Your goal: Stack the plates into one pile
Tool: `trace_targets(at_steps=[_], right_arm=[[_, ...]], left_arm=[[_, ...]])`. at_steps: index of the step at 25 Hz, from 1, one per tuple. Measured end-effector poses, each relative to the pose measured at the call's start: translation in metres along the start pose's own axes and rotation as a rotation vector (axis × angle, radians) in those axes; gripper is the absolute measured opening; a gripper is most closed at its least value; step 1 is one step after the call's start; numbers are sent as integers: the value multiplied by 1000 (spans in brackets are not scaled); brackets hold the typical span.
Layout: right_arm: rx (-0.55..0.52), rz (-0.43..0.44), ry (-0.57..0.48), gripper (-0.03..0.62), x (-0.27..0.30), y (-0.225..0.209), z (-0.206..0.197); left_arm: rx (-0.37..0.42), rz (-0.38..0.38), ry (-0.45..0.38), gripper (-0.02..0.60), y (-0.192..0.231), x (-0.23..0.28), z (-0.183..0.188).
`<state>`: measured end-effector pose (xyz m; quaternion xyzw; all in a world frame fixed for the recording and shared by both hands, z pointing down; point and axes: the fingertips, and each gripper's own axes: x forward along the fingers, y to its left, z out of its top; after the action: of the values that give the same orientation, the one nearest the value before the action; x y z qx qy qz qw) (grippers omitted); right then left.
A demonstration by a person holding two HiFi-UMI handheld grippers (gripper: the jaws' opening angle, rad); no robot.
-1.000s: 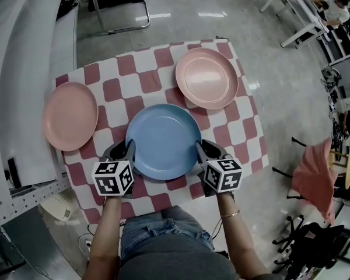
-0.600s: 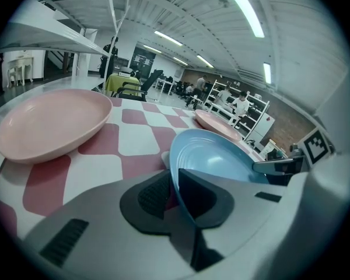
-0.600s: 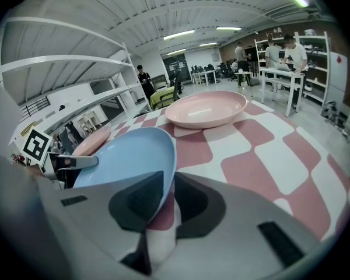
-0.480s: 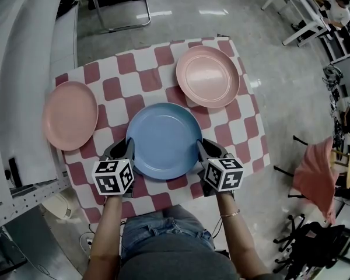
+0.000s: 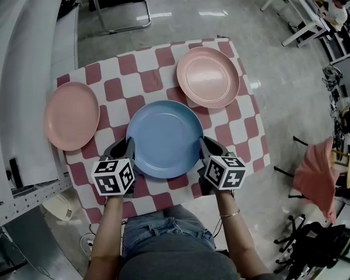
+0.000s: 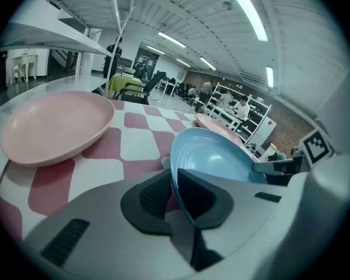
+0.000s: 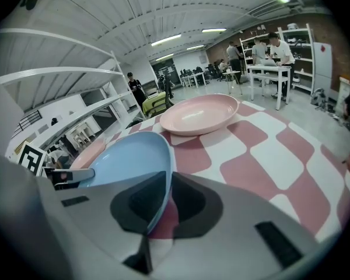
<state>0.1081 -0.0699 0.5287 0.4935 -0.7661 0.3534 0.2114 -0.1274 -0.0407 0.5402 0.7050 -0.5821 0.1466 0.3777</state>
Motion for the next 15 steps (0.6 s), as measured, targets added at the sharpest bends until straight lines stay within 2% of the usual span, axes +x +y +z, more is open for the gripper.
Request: trace_targets(at_steps=[7,15], right_arm=[[15,-14,-23,41,-4,2,12],[37,-68,-62,38,-14,-9,29]], left_arm=[[10,-7,-29,40,-4,0,20],[28,-63,-43,38,-20,9,38]])
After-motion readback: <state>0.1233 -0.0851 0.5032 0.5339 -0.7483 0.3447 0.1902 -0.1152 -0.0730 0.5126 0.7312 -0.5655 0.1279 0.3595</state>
